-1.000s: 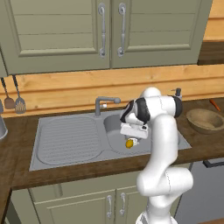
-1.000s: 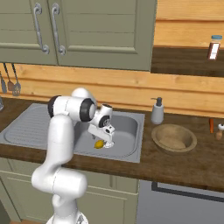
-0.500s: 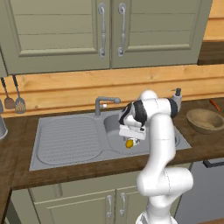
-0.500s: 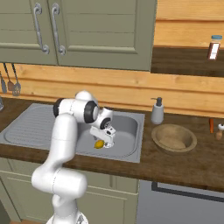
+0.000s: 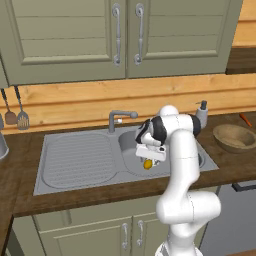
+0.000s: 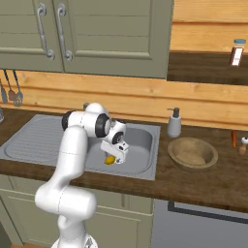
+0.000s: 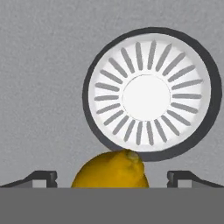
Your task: Pick the lemon from the sink and place it in the bowl. Then pick the bowl and place it in the microwave. Then close the microwave door and press the start button.
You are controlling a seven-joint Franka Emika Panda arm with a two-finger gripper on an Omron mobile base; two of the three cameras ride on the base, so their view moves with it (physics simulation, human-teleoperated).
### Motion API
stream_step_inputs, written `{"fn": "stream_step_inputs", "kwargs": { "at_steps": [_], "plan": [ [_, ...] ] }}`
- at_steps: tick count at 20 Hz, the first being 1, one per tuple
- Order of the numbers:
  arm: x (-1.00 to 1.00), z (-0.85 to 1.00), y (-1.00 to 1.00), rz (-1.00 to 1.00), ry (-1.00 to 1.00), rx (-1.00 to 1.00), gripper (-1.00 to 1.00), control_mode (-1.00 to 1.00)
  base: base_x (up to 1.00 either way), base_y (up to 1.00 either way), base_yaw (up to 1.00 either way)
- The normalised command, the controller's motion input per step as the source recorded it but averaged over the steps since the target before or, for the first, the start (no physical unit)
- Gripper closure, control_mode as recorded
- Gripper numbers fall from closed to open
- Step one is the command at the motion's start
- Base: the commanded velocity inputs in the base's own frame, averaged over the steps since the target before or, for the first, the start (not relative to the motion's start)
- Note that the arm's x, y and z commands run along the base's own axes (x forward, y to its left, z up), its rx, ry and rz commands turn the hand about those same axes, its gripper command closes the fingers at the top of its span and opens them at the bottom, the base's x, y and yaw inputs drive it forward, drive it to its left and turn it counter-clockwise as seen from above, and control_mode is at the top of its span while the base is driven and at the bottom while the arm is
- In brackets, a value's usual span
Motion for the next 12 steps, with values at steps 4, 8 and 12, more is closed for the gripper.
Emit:
{"fn": "stream_step_inputs", "kwargs": {
  "at_steps": [4, 8, 12],
  "plan": [
    [-0.25, 0.0, 0.0, 0.0, 0.0, 0.01, -1.0, -1.0, 0.0, 0.0, 0.0],
    [-0.2, 0.0, 0.0, 0.0, 0.0, 0.0, -1.0, -1.0, 0.0, 0.0, 0.0],
    [-0.11, -0.02, 0.01, 0.0, 0.0, 0.0, -1.0, -1.0, 0.0, 0.0, 0.0]
  ]
}}
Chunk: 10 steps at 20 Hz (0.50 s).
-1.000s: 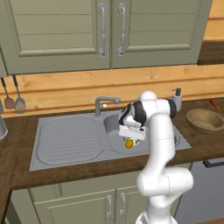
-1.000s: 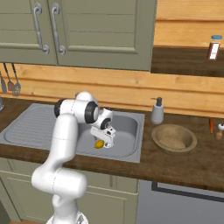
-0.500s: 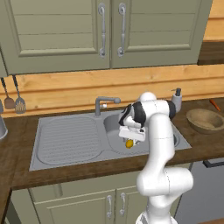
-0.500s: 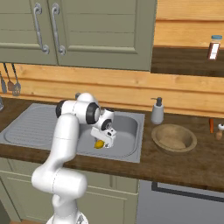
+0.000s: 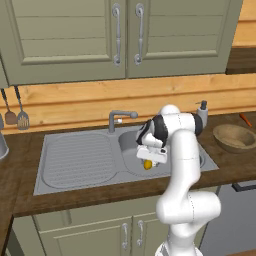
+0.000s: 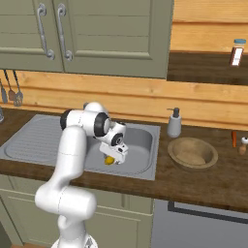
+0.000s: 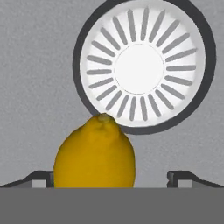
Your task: Pick the lemon from the sink and place it in the bowl. Then pick the bowl and place it in the microwave. Then close the microwave door and press the start button.
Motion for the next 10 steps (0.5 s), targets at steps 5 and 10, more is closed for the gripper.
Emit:
{"fn": "stream_step_inputs", "kwargs": {
  "at_steps": [5, 10],
  "plan": [
    [0.0, -0.18, 0.13, -0.03, 0.0, 0.0, 1.0, -1.0, 0.0, 0.0, 0.0],
    [0.0, -0.1, 0.01, -0.01, 0.0, 0.01, 1.0, -1.0, 0.0, 0.0, 0.0]
  ]
}}
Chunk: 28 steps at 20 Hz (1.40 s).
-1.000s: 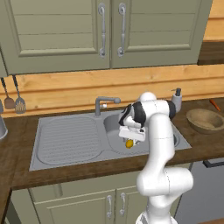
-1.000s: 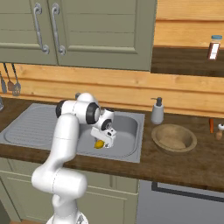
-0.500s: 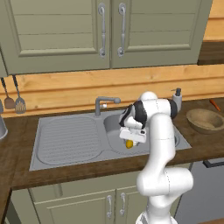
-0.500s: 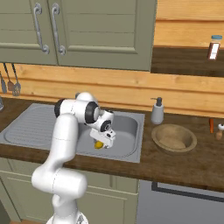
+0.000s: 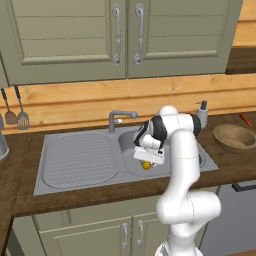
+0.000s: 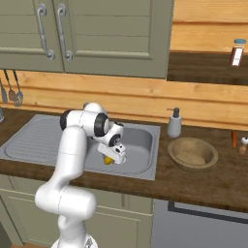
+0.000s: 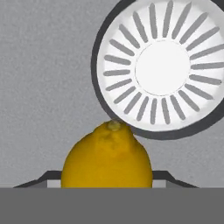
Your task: Pick the lemon from the sink and place it in the bowl. Then pick the bowl and place it in the microwave. Then close the microwave door and press the start button.
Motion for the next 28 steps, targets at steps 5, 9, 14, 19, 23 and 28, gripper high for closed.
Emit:
{"fn": "stream_step_inputs", "kwargs": {
  "at_steps": [5, 9, 14, 19, 23, 28],
  "plan": [
    [-0.29, 0.12, -0.62, -0.01, -0.03, 0.03, 1.0, -1.0, 0.0, 0.0, 0.0],
    [-0.38, 0.69, -0.93, -0.01, -0.06, 0.0, 1.0, -1.0, 0.0, 0.0, 0.0],
    [-0.47, 1.0, -0.77, -0.04, -0.06, 0.0, 1.0, -1.0, 0.0, 0.0, 0.0],
    [-0.55, 1.0, -0.51, -0.04, -0.1, 0.0, 1.0, -1.0, 0.0, 0.0, 0.0],
    [-0.59, 1.0, -0.44, -0.06, -0.13, 0.0, 1.0, -1.0, 0.0, 0.0, 0.0],
    [-0.78, 0.99, -0.54, -0.07, -0.18, 0.0, 1.0, -1.0, 0.0, 0.0, 0.0]
  ]
}}
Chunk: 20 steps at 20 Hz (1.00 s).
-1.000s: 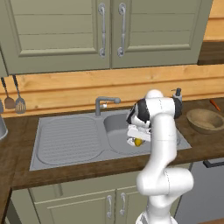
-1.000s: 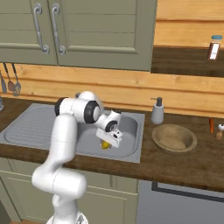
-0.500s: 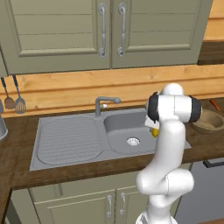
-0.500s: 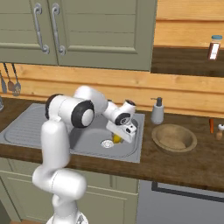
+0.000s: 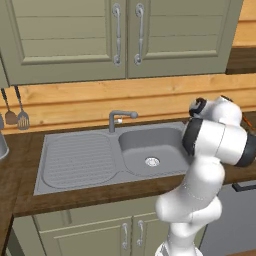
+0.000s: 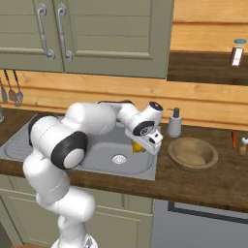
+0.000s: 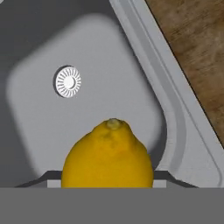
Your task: Pick the lemon from the sink and place it in the bowl. Then pick the bowl and place it in the microwave. Then close the microwave door and press the start button.
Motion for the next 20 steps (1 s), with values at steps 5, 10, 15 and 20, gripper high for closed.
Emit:
{"fn": "stream_step_inputs", "kwargs": {
  "at_steps": [5, 10, 15, 20],
  "plan": [
    [-0.6, 0.98, -0.28, -0.06, -0.17, 0.0, 1.0, -1.0, 0.0, 0.0, 0.0],
    [-0.31, 0.79, -0.4, -0.1, -0.07, -0.02, 1.0, -1.0, 0.0, 0.0, 0.0],
    [0.01, 0.05, -0.62, -0.16, 0.0, -0.1, 1.0, -1.0, 0.0, 0.0, 0.0],
    [0.02, 0.0, -0.79, -0.11, 0.0, -0.04, 1.0, -1.0, 0.0, 0.0, 0.0]
  ]
}}
